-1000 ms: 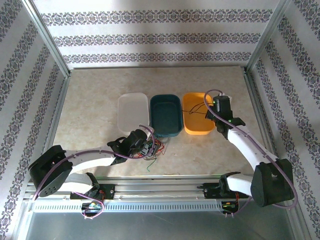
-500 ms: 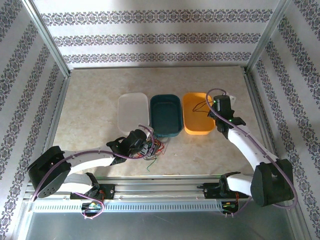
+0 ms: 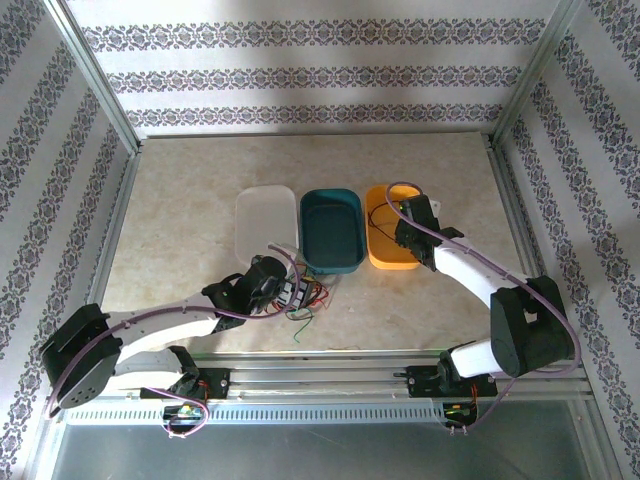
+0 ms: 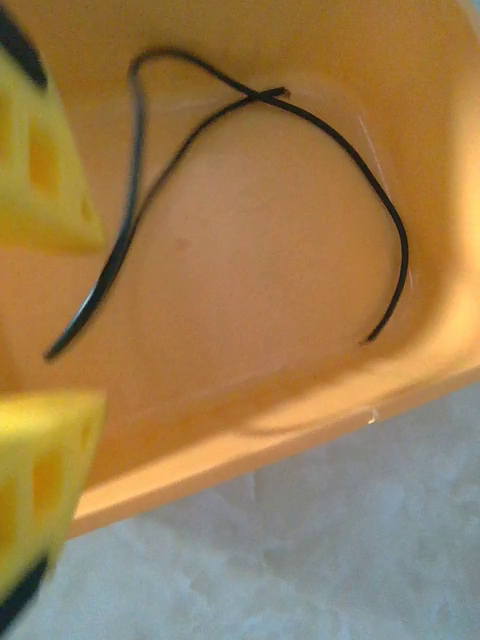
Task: Untangle the cables
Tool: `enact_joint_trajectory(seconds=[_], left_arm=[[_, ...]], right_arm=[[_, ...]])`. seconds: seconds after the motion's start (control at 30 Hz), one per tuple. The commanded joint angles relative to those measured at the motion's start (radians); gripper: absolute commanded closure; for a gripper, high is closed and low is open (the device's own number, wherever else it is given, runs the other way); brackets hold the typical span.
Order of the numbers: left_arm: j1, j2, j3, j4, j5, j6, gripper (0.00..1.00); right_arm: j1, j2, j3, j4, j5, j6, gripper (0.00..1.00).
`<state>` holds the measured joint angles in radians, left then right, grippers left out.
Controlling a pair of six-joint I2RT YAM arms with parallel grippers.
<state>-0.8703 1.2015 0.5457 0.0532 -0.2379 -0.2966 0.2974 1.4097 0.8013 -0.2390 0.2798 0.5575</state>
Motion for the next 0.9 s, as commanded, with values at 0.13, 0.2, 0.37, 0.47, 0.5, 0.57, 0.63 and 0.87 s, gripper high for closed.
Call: enact_joint_trajectory(seconds=[0.13, 0.2, 0.37, 0.47, 0.5, 0.57, 0.63, 0.87], left_arm=[[0.028, -0.047, 0.006, -0.095, -0.16, -0.096, 0.01], [0.04, -0.051, -0.002, -0.113, -0.157, -0.116, 0.01], [0.061, -0.057, -0.008, -0.175, -0.104, -0.157, 0.03], [0.07, -0.074, -0.024, -0.187, -0.076, -0.176, 0.05], [0.073, -0.081, -0.029, -0.189, -0.074, -0.182, 0.05], [0.084, -0.102, -0.042, -0.199, -0.077, -0.198, 0.06], [0.105, -0.124, -0.053, -0.211, -0.073, -0.219, 0.06], [0.171, -0.142, -0.036, -0.299, -0.045, -0.243, 0.07]], right_arm=[[0.017, -0.143, 0.009, -0.04, 0.066, -0.005, 0.45], [0.045, -0.184, 0.005, -0.023, 0.027, -0.048, 0.45], [0.233, -0.202, 0.012, 0.008, -0.386, -0.271, 0.46], [0.39, -0.144, 0.027, -0.031, -0.539, -0.341, 0.46], [0.433, -0.114, 0.032, -0.037, -0.562, -0.353, 0.46], [0.508, -0.053, 0.043, -0.032, -0.583, -0.377, 0.47], [0.556, 0.001, 0.069, -0.024, -0.58, -0.399, 0.47], [0.581, 0.16, 0.172, -0.026, -0.599, -0.461, 0.46]])
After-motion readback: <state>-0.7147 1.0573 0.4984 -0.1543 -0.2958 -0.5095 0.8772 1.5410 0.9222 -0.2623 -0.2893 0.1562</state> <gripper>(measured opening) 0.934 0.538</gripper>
